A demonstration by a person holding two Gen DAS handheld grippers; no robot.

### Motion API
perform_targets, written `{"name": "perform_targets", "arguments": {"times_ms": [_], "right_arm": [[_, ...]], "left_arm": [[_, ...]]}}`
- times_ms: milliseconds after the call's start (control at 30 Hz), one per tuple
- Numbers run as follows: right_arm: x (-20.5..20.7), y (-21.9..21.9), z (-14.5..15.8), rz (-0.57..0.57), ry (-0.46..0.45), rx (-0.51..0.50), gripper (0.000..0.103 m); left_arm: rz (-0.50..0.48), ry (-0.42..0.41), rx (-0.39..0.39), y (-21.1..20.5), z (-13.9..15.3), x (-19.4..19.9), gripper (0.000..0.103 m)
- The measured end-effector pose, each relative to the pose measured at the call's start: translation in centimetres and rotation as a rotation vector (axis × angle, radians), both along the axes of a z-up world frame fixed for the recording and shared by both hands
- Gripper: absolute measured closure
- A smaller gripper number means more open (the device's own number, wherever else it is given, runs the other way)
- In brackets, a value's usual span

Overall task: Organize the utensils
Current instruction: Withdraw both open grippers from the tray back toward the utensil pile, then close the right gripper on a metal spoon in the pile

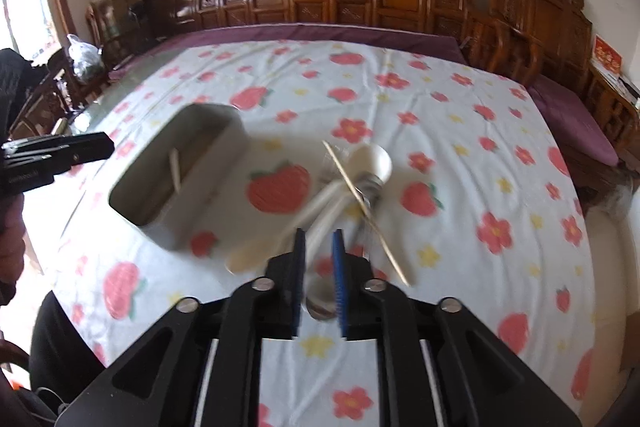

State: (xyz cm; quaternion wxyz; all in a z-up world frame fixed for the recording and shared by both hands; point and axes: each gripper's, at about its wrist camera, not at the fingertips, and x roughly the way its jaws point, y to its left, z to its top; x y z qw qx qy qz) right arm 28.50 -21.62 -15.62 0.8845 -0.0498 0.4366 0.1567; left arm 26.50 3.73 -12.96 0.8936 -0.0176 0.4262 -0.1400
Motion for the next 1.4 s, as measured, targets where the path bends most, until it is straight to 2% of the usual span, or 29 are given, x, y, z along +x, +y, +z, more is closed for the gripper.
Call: {"name": "perform_targets", "arguments": {"times_ms": [200, 333, 633, 867, 1100, 1400], "right_arm": [[0.7, -2.2, -2.1, -0.025, 0.033, -0.027, 0.083], [1.7, -3.1, -3.4, -0.020, 0.055, -0.059, 0.083], [4.1, -2.8, -5.4, 0.007, 0.095, -0.070, 0.083], [6.5, -1.1, -7.5, 0.038, 0.150, -0.066, 0.083], [8.0, -0.7, -9.6, 0.019, 0.200, -0.112, 0.083], [9.2, -0.2, -10.3, -0.012, 0.189, -0.152, 0.084]], "left_arm": [[-0.063, 0.020, 0.004, -3.5, -0.8, -0.1, 0.074], [-0.089, 0.024, 0.002, -5.1, -1.4, -0.3, 0.065], [-0.129, 0.059, 0.017, -7.6, -3.0, 0.0, 0.065], [-0.138, 0.075, 0.027, -8.5, -3.9, 0.1, 0.065], [-0.140, 0.089, 0.026, -8.7, -4.4, -0.1, 0.065], [-0.141, 0.099, 0.029, -8.7, -4.7, -0.1, 0.065]]}}
